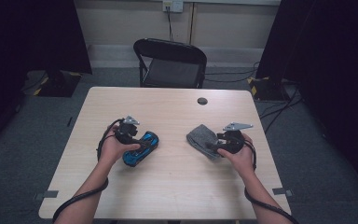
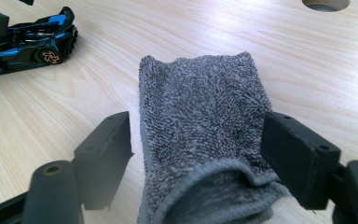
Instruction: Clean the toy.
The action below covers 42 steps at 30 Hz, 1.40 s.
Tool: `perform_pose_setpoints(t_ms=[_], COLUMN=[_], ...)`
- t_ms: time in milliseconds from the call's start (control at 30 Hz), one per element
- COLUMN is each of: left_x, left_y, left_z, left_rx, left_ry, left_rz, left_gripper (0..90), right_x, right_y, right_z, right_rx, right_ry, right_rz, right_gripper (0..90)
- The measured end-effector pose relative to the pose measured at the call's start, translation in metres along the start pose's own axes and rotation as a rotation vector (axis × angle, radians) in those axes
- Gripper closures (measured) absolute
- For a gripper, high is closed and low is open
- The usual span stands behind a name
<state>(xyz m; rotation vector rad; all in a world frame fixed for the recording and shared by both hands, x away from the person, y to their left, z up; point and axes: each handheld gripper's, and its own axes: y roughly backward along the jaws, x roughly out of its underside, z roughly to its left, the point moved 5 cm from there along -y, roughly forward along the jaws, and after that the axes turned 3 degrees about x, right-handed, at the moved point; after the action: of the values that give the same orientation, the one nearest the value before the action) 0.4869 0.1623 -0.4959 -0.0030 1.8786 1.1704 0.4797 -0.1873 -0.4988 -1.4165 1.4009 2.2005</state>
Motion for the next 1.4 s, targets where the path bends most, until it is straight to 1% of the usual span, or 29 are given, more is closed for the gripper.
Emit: perform_pose_setpoints(t_ms=[100, 133, 233, 300, 333, 400, 467, 533, 600, 633, 767, 833, 933, 1033, 1100, 1167, 1300, 1400], left_x=[0.002, 0.003, 0.007, 0.01, 0.011, 0.013, 0.015, 0.018, 0.021, 0.022, 0.027, 0.029, 0.032, 0.036, 0.039, 0.042, 0.047, 0.051], left_y=[0.005, 0.007, 0.012, 0.015, 0.016, 0.019, 0.023, 0.026, 0.029, 0.031, 0.036, 0.039, 0.042, 0.044, 0.046, 0.047, 0.05, 0.052], left_z=[0.001, 0.001, 0.001, 0.002, 0.002, 0.003, 0.002, 0.001, 0.002, 0.003, 0.005, 0.005, 0.005, 0.006, 0.006, 0.007, 0.007, 0.007], left_rx=[0.003, 0.006, 0.011, 0.011, 0.011, 0.011, 0.017, 0.018, 0.022, 0.019, 0.019, 0.026, 0.029, 0.027, 0.034, 0.033, 0.033, 0.038], left_ry=[0.001, -0.005, -0.012, -0.016, -0.012, -0.015, -0.013, -0.024, -0.017, -0.011, -0.01, -0.007, -0.005, -0.005, 0.004, -0.003, 0.003, 0.0], left_rz=[-0.005, -0.006, -0.013, -0.008, -0.011, -0.01, -0.013, -0.012, -0.01, -0.01, -0.015, -0.021, -0.019, -0.02, -0.022, -0.016, -0.025, -0.016], left_gripper=[17.0, 16.8, 16.6, 16.8, 16.8, 16.9, 17.1, 16.9, 16.8, 16.8, 16.9, 16.9, 16.9, 17.0, 17.4, 17.4, 17.2, 17.2], right_x=[0.0, 0.0, -0.001, 0.0, 0.001, 0.001, 0.002, 0.002, 0.002, 0.002, 0.003, 0.004, 0.007, 0.01, 0.011, 0.012, 0.014, 0.017], right_y=[0.002, 0.002, 0.006, 0.008, 0.009, 0.011, 0.013, 0.015, 0.017, 0.019, 0.022, 0.023, 0.024, 0.025, 0.026, 0.028, 0.031, 0.034], right_z=[0.0, -0.001, 0.0, -0.001, -0.001, -0.001, -0.002, -0.002, -0.002, -0.002, -0.003, -0.003, -0.003, -0.004, -0.004, -0.004, -0.006, -0.007], right_rx=[-0.006, -0.006, -0.02, -0.032, -0.031, -0.042, -0.038, -0.041, -0.042, -0.04, -0.033, -0.034, -0.033, -0.027, -0.032, -0.027, -0.028, -0.021], right_ry=[-0.003, -0.002, -0.01, -0.016, -0.003, -0.003, 0.003, 0.005, 0.003, 0.011, 0.016, 0.011, 0.008, 0.019, 0.021, 0.03, 0.027, 0.036], right_rz=[-0.003, -0.004, -0.015, -0.017, -0.012, -0.017, -0.01, -0.013, -0.011, -0.013, -0.01, -0.01, -0.008, -0.001, 0.004, 0.006, 0.008, 0.014], right_gripper=[21.7, 21.4, 19.4, 17.8, 17.3, 17.3, 17.3, 17.0, 17.0, 17.0, 17.1, 17.1, 17.1, 17.1, 17.1, 17.1, 17.1, 17.1])
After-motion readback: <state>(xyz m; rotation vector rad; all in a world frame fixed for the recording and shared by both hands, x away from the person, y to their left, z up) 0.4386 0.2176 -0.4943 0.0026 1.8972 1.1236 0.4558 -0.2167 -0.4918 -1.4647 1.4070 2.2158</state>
